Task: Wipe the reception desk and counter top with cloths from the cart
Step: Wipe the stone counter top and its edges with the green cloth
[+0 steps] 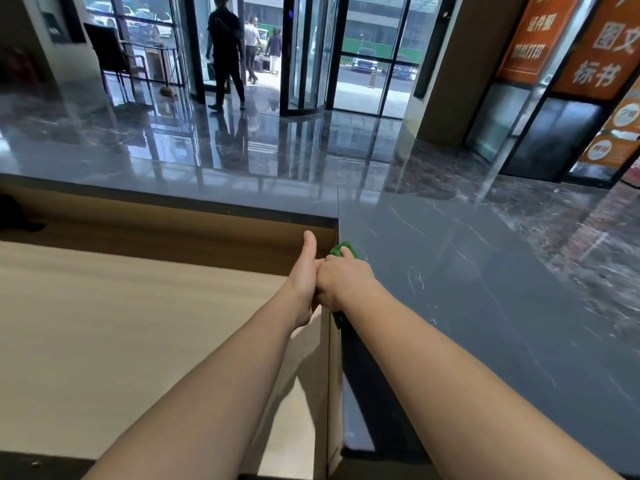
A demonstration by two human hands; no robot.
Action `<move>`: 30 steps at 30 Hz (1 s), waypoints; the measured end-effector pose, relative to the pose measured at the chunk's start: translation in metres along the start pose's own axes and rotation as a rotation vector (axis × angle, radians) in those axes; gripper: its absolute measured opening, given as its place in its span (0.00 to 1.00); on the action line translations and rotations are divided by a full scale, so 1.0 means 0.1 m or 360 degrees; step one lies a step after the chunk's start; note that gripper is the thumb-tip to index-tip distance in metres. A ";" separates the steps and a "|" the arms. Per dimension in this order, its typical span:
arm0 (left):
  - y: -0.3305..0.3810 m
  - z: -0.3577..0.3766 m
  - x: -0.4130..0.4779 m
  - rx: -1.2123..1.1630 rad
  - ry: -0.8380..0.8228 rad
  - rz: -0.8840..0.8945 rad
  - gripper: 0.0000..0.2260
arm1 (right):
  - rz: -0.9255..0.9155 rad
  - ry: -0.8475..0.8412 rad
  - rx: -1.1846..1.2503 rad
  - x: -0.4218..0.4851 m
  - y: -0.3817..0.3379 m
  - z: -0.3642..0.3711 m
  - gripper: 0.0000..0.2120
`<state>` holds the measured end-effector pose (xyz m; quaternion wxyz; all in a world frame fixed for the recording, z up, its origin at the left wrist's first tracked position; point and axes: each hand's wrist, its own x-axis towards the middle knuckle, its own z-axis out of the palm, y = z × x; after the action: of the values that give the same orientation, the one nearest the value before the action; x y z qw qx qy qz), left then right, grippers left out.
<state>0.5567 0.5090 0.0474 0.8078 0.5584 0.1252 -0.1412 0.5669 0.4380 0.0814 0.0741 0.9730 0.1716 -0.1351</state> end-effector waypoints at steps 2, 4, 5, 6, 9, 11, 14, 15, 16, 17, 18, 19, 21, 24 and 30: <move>0.04 0.01 0.16 -0.0014 0.0046 0.0023 0.38 | -0.0004 0.0007 0.0001 0.17 0.05 -0.04 0.28; 0.08 0.01 0.32 -0.0021 0.0076 0.0032 0.42 | -0.0019 0.0033 -0.0022 0.33 0.11 -0.08 0.26; 0.11 0.01 0.39 -0.0021 0.0089 0.0039 0.42 | -0.0031 0.0039 -0.0033 0.39 0.14 -0.10 0.25; 0.13 0.01 0.45 -0.0018 0.0107 0.0041 0.41 | -0.0041 0.0042 -0.0037 0.46 0.16 -0.12 0.25; 0.19 0.02 0.58 -0.0011 0.0115 0.0047 0.37 | -0.0038 0.0040 -0.0019 0.58 0.21 -0.14 0.26; 0.20 0.04 0.61 0.0005 0.0102 0.0044 0.38 | -0.0027 0.0033 0.0001 0.60 0.23 -0.15 0.28; 0.19 0.04 0.56 0.0011 0.0119 0.0038 0.37 | -0.0035 0.0033 0.0021 0.55 0.22 -0.13 0.28; 0.17 0.03 0.52 0.0015 0.0119 0.0035 0.37 | -0.0042 0.0043 0.0014 0.51 0.21 -0.12 0.27; 0.17 0.02 0.50 0.0013 0.0119 0.0032 0.38 | -0.0048 0.0051 0.0008 0.49 0.20 -0.10 0.27; 0.14 0.00 0.45 0.0011 0.0109 0.0026 0.38 | -0.0034 0.0053 0.0008 0.41 0.17 -0.06 0.26; 0.11 -0.02 0.40 0.0009 0.0112 0.0015 0.39 | -0.0015 0.0054 0.0004 0.36 0.14 -0.03 0.26; 0.09 -0.05 0.38 -0.0004 0.0120 -0.0001 0.40 | -0.0007 0.0050 -0.0011 0.32 0.11 0.00 0.26; 0.01 -0.08 0.23 0.0002 0.0128 -0.0025 0.42 | 0.0021 0.0039 -0.0035 0.13 0.02 0.08 0.25; -0.12 -0.12 -0.10 0.0052 0.0113 -0.0054 0.43 | 0.0041 0.0055 -0.0036 -0.21 -0.11 0.19 0.24; -0.36 -0.16 -0.74 0.0213 0.0027 0.0017 0.41 | 0.0035 0.0074 0.0034 -0.89 -0.30 0.42 0.22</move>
<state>0.4737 0.5188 0.0375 0.7682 0.6131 0.1195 -0.1403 0.4661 0.4301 0.0644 0.0611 0.9785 0.1611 -0.1135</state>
